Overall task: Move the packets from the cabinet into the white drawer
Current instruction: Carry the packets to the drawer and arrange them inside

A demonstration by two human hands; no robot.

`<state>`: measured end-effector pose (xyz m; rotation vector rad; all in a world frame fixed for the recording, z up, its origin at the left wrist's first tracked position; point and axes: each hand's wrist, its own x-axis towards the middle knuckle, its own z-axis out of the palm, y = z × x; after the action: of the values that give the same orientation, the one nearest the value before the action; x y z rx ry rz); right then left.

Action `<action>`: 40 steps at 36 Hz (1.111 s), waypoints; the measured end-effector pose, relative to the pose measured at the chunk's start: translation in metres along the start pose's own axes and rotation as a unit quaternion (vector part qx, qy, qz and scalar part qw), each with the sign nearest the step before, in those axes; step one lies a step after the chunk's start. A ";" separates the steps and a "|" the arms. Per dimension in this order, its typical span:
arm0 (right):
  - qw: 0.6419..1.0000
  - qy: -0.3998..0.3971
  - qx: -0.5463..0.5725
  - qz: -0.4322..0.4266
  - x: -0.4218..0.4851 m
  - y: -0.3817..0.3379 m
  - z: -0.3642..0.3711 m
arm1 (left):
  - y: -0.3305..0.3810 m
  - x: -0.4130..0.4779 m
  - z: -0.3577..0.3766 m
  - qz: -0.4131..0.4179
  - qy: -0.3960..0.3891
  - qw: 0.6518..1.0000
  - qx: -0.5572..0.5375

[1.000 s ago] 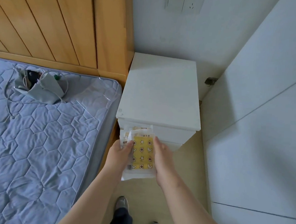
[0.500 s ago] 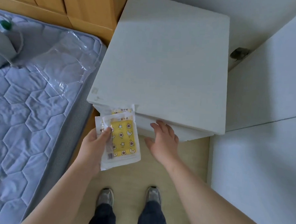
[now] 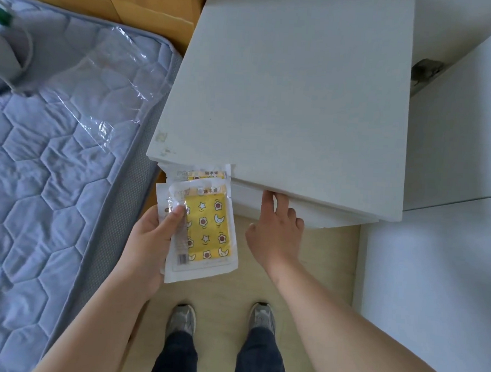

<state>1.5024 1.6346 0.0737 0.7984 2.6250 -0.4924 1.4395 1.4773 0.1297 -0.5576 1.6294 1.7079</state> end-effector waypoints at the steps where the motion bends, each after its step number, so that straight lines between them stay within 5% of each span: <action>1: 1.000 -0.002 -0.002 -0.005 -0.001 0.000 -0.001 | 0.001 -0.001 -0.001 -0.001 -0.001 1.000 -0.001; 19: 0.991 -0.122 0.001 -0.062 -0.090 -0.001 -0.005 | -0.011 -0.038 -0.016 -0.039 0.031 0.998 0.048; 24: 0.979 -0.150 0.138 -0.010 -0.091 0.007 0.000 | -0.021 -0.042 -0.010 -0.048 0.040 0.995 0.084; 28: 0.898 -0.132 0.399 0.129 -0.078 0.007 -0.007 | -0.031 -0.038 -0.006 -0.053 0.048 0.991 0.115; 35: 0.747 -0.243 0.603 0.142 -0.064 0.000 -0.005 | -0.048 -0.029 0.010 -0.053 0.034 0.984 0.165; 40: 0.737 -0.193 0.629 0.155 -0.054 0.005 0.013 | -0.057 -0.019 0.019 -0.063 -0.036 0.988 0.134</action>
<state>1.5507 1.6078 0.0843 1.2265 1.4177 -2.1125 1.4969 1.4901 0.1069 -0.4517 1.6991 1.3754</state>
